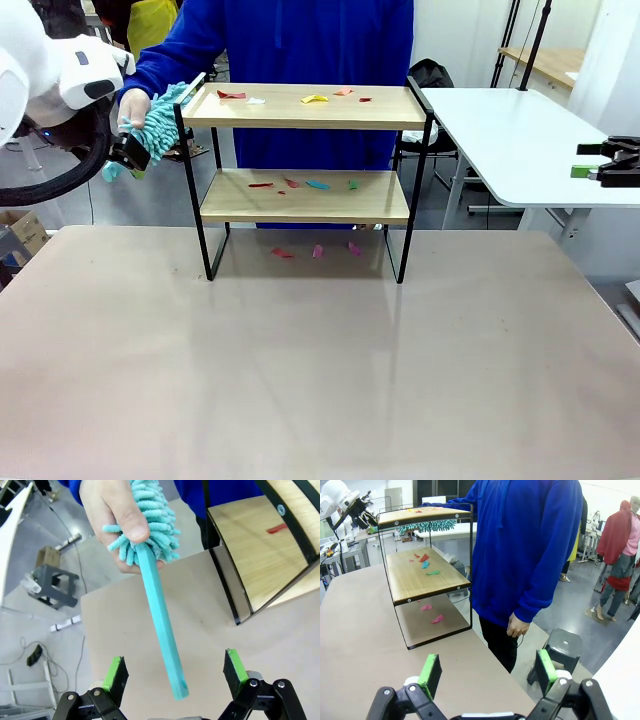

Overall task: Clean the shelf.
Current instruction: Pick up the Duster handed by the human.

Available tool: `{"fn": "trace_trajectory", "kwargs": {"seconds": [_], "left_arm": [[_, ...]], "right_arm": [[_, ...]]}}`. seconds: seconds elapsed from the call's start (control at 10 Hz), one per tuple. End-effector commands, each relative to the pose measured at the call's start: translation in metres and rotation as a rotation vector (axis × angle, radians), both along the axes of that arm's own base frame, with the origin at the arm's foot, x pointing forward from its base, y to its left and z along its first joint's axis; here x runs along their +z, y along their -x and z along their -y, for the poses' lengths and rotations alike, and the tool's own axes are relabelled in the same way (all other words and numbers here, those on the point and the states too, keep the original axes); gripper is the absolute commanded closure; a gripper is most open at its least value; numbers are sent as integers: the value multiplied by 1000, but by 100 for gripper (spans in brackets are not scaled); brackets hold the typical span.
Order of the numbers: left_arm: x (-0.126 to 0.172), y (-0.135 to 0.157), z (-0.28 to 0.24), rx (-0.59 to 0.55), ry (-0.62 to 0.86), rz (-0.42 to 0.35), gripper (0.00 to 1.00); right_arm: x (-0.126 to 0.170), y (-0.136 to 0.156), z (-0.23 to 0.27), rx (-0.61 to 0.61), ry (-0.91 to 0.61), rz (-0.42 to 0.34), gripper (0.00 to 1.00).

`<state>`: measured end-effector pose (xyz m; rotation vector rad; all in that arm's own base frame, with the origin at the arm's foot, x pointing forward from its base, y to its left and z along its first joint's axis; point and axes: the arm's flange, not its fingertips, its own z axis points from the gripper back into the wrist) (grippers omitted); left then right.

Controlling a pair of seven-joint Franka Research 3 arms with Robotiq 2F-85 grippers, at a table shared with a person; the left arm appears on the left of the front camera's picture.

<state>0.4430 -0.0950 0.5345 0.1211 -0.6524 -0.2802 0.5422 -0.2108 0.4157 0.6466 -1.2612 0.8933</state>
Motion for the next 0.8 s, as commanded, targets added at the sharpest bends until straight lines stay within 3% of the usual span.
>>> {"fn": "trace_trajectory", "kwargs": {"seconds": [0.0, 0.1, 0.2, 0.4, 0.5, 0.7], "left_arm": [[2, -6, 2, 55, 30, 8, 58], [5, -8, 0, 69, 33, 13, 59], [7, -10, -3, 56, 49, 1, 100], [5, -13, -6, 48, 67, -35, 100], [5, -13, -7, 46, 81, -49, 87], [6, -11, -6, 59, 107, -60, 100]], "right_arm": [[2, 1, -2, -1, -2, 4, 0], [2, 1, -2, -1, -2, 4, 0], [2, 1, -2, -1, -2, 4, 0], [2, 1, -2, -1, -2, 4, 0], [2, 1, -2, -1, -2, 4, 0], [2, 1, -2, -1, -2, 4, 0]]}}
